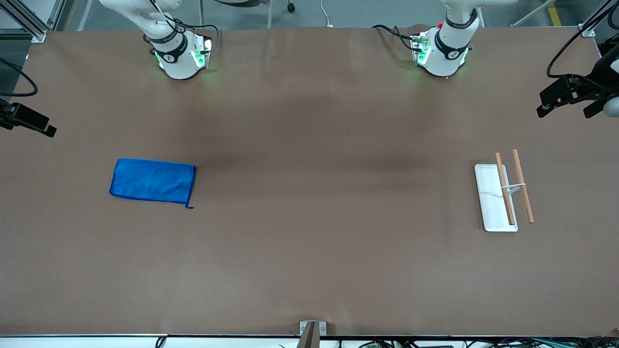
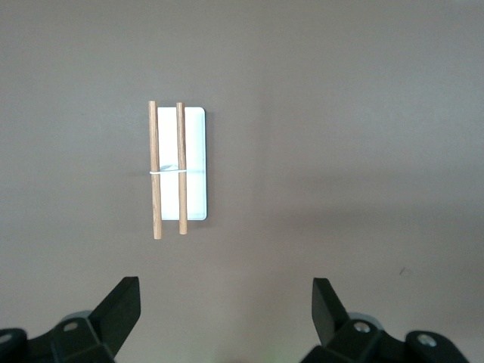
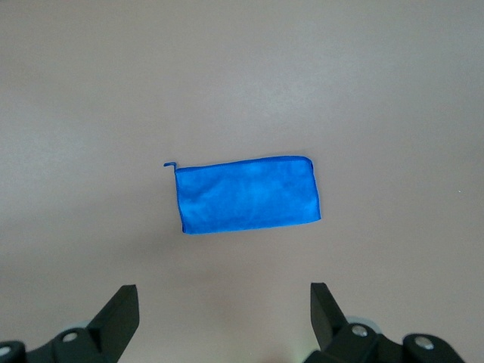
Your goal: Right arm passes towel to left arm to hang
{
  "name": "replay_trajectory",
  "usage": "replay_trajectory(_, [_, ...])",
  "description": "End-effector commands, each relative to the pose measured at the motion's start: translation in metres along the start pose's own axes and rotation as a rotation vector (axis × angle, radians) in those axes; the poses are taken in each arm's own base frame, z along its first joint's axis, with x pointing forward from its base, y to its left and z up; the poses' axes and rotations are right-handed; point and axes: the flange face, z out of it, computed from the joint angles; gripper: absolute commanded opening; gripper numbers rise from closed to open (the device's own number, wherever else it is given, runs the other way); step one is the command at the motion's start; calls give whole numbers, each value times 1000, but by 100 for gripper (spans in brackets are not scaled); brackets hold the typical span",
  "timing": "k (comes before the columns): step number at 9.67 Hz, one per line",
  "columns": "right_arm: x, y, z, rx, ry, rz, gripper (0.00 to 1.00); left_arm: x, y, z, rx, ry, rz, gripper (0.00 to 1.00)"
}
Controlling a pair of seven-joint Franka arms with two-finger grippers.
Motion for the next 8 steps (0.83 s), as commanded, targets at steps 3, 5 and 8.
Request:
replay_trajectory(3, [-3,3,-3,7,4,9,100,5,-2,14,1,-24,5,100])
replay_trajectory(5, [-1,0,10,0,-29,-10,100,5,-2,15,1,-26,6,100])
replay_trajectory(8, [23,-1,110,-18,-82,-55,100,5,-5,16,1,-27,2,100])
